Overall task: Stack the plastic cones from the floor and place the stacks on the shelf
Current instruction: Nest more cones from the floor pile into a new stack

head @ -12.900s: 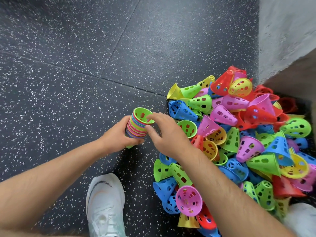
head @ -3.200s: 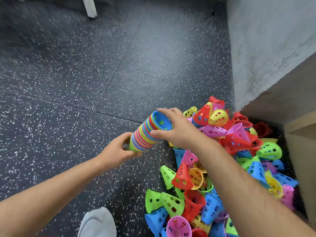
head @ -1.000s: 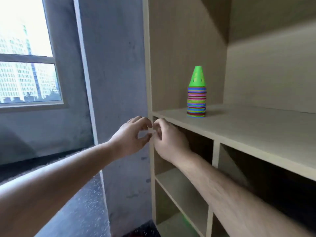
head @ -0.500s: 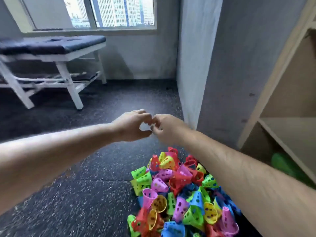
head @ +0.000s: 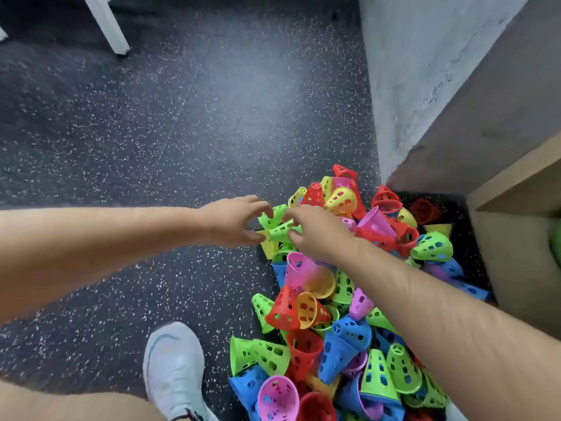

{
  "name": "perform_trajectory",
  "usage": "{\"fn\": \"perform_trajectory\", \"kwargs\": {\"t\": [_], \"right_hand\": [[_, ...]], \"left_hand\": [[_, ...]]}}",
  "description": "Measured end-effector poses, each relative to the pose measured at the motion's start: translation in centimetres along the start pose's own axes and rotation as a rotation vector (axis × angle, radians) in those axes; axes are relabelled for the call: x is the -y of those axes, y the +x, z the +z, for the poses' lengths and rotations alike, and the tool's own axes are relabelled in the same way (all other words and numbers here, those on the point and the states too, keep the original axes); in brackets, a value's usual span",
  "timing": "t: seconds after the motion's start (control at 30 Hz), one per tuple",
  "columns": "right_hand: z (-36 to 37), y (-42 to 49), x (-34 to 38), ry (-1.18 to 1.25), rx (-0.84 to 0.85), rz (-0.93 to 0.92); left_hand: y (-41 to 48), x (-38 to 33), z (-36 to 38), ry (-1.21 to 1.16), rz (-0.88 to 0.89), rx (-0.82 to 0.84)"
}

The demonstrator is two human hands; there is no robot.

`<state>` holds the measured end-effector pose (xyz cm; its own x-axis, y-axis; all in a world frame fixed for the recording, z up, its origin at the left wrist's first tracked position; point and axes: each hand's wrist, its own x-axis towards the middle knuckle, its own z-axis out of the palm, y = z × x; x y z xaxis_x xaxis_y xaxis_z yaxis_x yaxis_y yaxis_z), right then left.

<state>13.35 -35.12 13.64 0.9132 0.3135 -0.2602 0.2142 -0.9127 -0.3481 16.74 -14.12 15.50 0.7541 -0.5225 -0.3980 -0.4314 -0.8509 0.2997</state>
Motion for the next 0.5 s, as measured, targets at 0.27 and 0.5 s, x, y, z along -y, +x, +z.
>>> {"fn": "perform_trajectory", "kwargs": {"t": [0.27,0.5], "right_hand": [[5.9,4.8,-1.1,-0.243,0.007,0.134],[7.9,6.3,-0.6,-0.250,-0.034,0.345]], "left_hand": [[8.4,6.3,7.3,-0.168,-0.062,0.012],[12.5,7.2,9.5,-0.195,-0.049,0.000]]}}
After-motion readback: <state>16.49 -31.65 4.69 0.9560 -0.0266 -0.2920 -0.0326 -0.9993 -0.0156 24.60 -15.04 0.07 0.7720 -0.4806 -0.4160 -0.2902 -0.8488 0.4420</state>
